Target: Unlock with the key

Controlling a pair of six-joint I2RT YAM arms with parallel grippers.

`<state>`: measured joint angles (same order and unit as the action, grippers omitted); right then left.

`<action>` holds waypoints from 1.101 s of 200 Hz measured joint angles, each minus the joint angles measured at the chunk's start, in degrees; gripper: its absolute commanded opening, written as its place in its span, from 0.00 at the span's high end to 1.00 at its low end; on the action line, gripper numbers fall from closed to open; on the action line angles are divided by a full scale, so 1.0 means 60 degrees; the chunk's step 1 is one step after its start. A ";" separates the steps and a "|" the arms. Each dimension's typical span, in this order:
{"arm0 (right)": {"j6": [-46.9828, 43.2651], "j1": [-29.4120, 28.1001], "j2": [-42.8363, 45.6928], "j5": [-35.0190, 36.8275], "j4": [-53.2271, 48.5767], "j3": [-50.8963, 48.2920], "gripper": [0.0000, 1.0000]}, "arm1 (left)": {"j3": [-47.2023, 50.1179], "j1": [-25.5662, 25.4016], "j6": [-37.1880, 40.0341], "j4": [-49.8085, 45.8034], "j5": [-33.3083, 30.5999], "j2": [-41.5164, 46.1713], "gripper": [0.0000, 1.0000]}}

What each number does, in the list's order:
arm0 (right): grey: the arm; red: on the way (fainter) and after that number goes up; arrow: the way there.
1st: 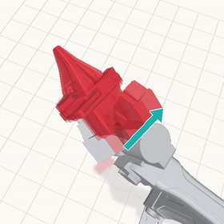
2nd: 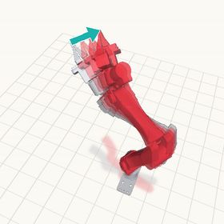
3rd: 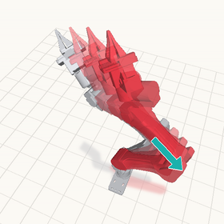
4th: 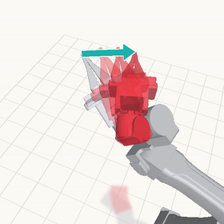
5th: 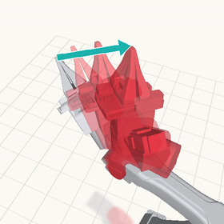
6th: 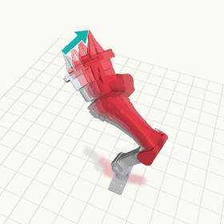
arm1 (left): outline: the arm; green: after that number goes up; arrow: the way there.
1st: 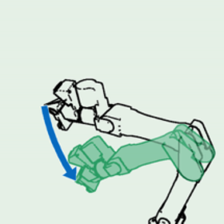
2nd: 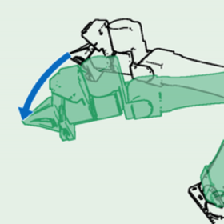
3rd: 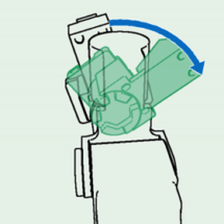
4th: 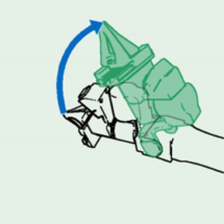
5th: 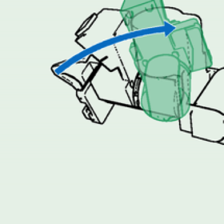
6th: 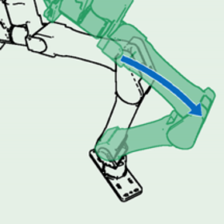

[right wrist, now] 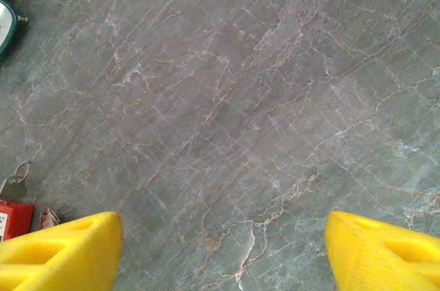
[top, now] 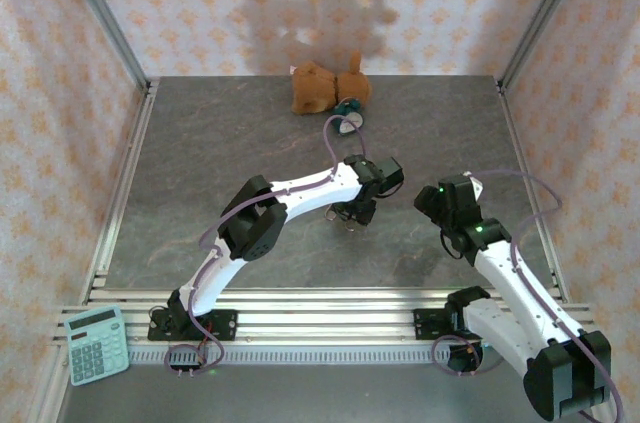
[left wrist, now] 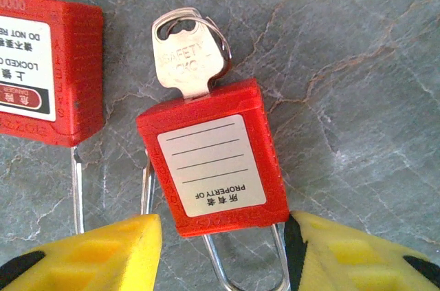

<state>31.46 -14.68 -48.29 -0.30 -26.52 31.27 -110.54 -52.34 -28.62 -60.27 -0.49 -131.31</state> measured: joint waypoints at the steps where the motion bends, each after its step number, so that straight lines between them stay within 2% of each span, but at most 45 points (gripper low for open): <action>1: 0.0000 0.0000 0.0000 -0.0007 0.0000 0.0000 0.23 | 0.0000 0.0000 0.0000 0.0000 -0.0004 0.0000 0.49; 134: -0.0004 0.0000 0.0000 -0.0204 0.0073 -0.0055 0.23 | -0.0182 0.0302 0.0171 0.0015 0.0324 -0.0419 0.50; 184: -0.0004 0.0004 0.0000 -0.0240 0.0178 -0.0102 0.23 | -0.0430 0.0313 0.0361 -0.0178 0.0306 -0.0535 0.49; 220: -0.0007 0.0000 -0.0004 -0.0291 0.0251 -0.0117 0.23 | -0.0437 0.0375 0.0546 -0.0175 0.0321 -0.0535 0.44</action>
<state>31.42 -14.68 -48.31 -2.04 -25.02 30.57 -113.16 -50.09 -25.34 -61.32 1.43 -134.52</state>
